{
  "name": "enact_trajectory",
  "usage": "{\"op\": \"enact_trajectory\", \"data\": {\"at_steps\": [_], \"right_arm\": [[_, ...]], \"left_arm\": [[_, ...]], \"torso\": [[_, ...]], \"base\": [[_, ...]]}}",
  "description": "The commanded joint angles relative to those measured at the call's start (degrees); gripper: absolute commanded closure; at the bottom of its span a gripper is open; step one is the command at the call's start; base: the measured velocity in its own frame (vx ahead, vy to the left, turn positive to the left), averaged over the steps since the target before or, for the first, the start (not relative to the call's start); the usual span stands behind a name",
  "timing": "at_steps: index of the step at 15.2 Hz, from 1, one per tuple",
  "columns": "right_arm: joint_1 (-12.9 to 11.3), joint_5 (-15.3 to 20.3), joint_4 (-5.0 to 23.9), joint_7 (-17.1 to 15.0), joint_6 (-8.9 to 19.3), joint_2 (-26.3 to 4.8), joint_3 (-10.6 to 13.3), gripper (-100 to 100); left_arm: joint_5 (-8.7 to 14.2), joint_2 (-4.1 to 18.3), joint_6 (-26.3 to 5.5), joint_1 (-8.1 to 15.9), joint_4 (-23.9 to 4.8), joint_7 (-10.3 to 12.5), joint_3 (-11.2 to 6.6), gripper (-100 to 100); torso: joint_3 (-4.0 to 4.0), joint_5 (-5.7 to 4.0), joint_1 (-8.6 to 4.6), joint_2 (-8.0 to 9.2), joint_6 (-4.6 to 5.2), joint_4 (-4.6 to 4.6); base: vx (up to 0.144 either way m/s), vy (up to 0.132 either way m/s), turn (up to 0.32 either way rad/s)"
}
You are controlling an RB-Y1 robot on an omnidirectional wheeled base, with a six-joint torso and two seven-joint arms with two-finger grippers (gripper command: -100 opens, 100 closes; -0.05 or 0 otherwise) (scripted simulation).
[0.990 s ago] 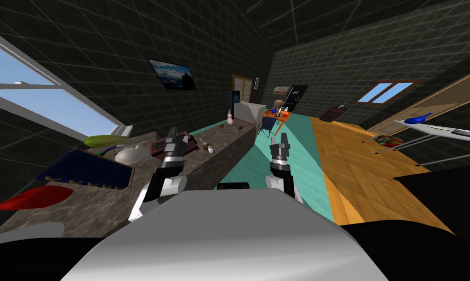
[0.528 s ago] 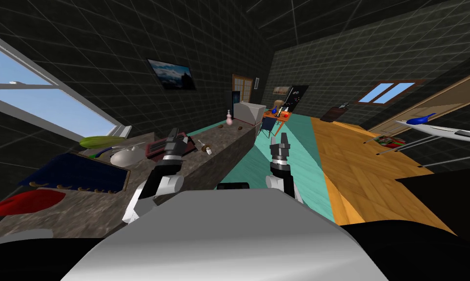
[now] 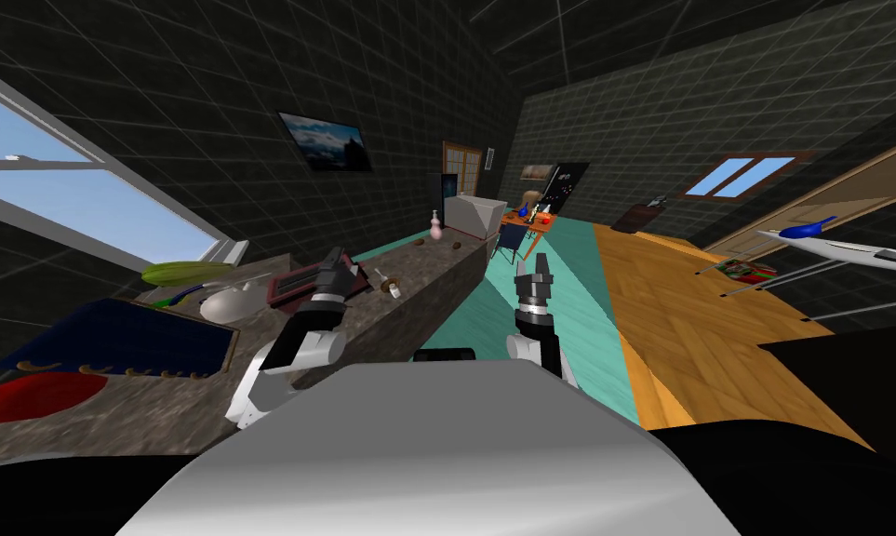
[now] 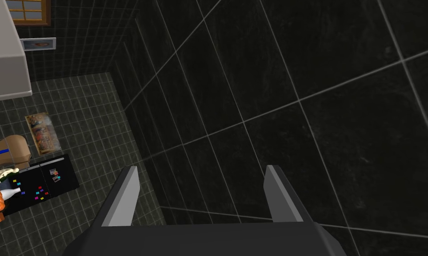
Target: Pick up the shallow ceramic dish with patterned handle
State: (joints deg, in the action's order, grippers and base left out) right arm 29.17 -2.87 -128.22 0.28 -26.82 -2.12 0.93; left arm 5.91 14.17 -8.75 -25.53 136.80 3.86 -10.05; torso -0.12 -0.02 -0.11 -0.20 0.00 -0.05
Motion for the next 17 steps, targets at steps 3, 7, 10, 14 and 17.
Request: {"op": "enact_trajectory", "data": {"at_steps": [3,7,10,14,17], "right_arm": [[0.0,0.0,0.0,0.0,0.0,0.0,0.0,0],[0.0,0.0,0.0,0.0,0.0,0.0,0.0,0],[0.0,0.0,0.0,0.0,0.0,0.0,0.0,0],[0.0,0.0,0.0,0.0,0.0,0.0,0.0,0],[0.0,0.0,0.0,0.0,0.0,0.0,0.0,0]], "left_arm": [[0.86,1.23,-5.15,0.54,-0.17,0.1,-1.29,-100],[1.3,1.81,-8.44,0.81,-0.3,0.0,-1.95,-100],[1.77,2.39,-11.4,1.05,-0.49,-0.17,-2.61,-100],[2.74,3.5,-16.81,1.45,-1.01,-0.76,-3.9,-100],[3.25,4.02,-20.55,1.6,-1.35,-1.18,-4.53,-100]], "torso": [[0.0,0.0,-0.02,-0.01,0.0,0.0],[0.0,0.0,0.0,0.0,0.0,0.0],[0.0,0.0,0.0,0.0,-0.01,0.0],[-0.01,-0.01,-0.03,-0.02,-0.01,0.0],[-0.01,0.0,-0.01,-0.01,0.0,0.0]], "base": [[0.046,-0.034,0.0],[0.038,-0.023,0.0],[0.042,-0.027,-0.001],[0.049,-0.034,-0.005],[0.044,-0.028,-0.005]]}}
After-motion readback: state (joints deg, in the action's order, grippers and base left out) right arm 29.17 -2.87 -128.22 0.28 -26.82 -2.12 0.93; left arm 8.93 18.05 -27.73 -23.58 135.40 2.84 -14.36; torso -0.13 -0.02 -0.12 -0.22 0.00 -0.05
